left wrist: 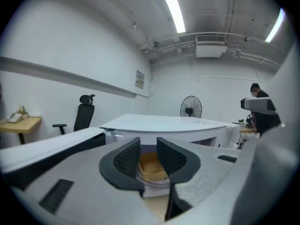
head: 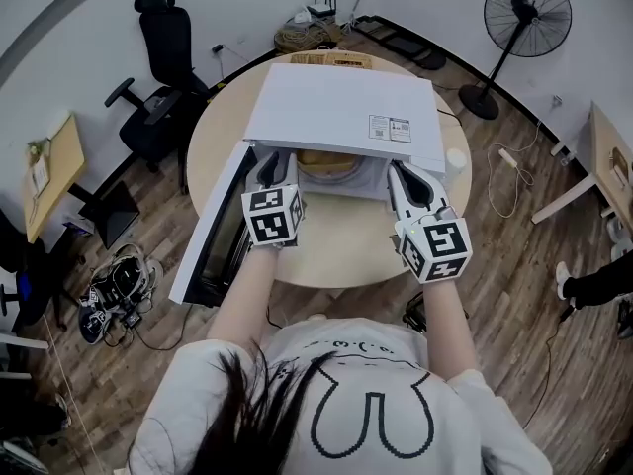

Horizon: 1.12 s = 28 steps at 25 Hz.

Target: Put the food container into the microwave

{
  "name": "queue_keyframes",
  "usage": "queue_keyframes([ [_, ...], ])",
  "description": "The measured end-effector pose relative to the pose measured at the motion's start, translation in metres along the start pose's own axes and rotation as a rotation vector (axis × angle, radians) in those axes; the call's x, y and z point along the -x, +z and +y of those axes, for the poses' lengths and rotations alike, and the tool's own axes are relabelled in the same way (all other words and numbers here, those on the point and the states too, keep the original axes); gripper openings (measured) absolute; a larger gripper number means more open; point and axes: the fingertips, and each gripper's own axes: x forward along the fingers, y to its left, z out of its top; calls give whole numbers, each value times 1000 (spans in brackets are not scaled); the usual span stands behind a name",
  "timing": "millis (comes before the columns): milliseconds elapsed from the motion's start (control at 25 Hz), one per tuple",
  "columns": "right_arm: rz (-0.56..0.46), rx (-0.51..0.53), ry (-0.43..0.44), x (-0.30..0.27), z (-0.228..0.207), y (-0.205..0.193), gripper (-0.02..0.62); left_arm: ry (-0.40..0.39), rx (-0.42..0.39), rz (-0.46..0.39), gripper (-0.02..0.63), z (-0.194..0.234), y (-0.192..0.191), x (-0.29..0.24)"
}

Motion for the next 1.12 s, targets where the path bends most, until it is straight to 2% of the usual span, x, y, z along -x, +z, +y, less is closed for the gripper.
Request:
queue_keyframes([
  [480, -40, 11, 12, -6, -8, 21, 31, -74, -124, -194, 103, -12, 63, 27],
  [720, -66, 21, 41, -10, -8, 37, 31, -70, -199, -294, 103, -14, 96, 41],
  [960, -98, 66, 48, -6, -7, 53, 31, -58, -184, -364, 98, -8, 123, 56],
  [1000, -103, 72, 46, -5, -8, 55, 31, -58, -188, -373, 94, -9, 127, 58],
  [1120, -120, 81, 41, -1, -9, 59, 31, -62, -211, -393, 19, -11, 134, 65],
])
